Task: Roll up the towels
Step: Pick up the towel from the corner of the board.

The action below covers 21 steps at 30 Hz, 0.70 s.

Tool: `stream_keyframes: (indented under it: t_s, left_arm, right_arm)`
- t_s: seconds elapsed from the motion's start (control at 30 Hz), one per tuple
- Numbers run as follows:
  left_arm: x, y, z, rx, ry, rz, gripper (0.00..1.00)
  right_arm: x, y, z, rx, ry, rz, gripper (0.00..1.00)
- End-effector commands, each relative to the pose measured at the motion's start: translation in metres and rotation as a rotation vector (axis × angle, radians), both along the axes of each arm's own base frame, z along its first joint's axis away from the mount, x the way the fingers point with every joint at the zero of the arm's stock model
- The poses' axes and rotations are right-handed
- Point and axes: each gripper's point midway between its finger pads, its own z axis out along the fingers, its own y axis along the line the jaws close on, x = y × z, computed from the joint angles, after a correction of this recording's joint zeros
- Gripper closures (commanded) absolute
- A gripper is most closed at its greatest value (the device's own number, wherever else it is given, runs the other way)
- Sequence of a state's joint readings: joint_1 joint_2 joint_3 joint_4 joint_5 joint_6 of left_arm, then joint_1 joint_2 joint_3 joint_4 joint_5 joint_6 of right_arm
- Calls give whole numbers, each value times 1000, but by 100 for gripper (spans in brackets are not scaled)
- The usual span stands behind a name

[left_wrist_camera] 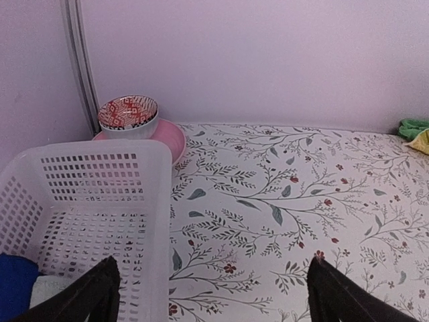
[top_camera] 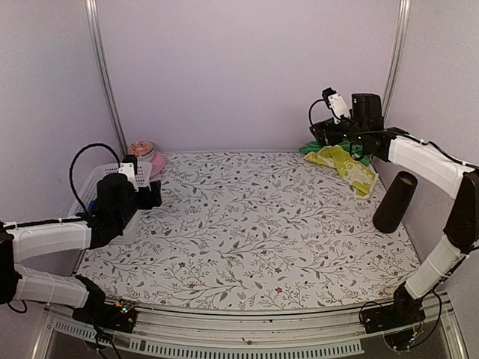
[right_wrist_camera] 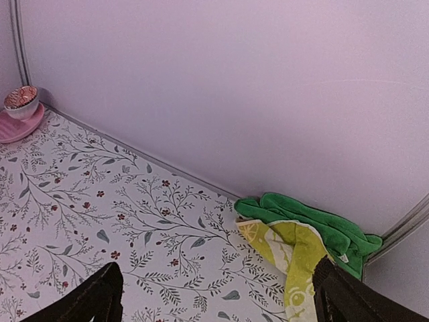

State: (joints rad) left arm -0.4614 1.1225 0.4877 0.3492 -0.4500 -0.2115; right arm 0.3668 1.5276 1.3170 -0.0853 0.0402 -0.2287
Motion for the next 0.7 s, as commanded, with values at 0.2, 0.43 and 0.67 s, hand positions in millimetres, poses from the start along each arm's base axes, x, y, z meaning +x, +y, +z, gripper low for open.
stream_keyframes:
  t_s: [0.2, 0.43, 0.67]
  left_arm:
    - [-13, -26, -30, -133, -27, -51, 3]
    - [-19, -30, -22, -189, -70, -84, 3]
    - [-21, -30, -19, -200, -86, -91, 3]
  right_arm:
    - [128, -68, -94, -81, 272, -323, 3]
    - [155, -140, -180, -143, 409, -500, 6]
    - [154, -176, -244, -169, 526, -528, 12]
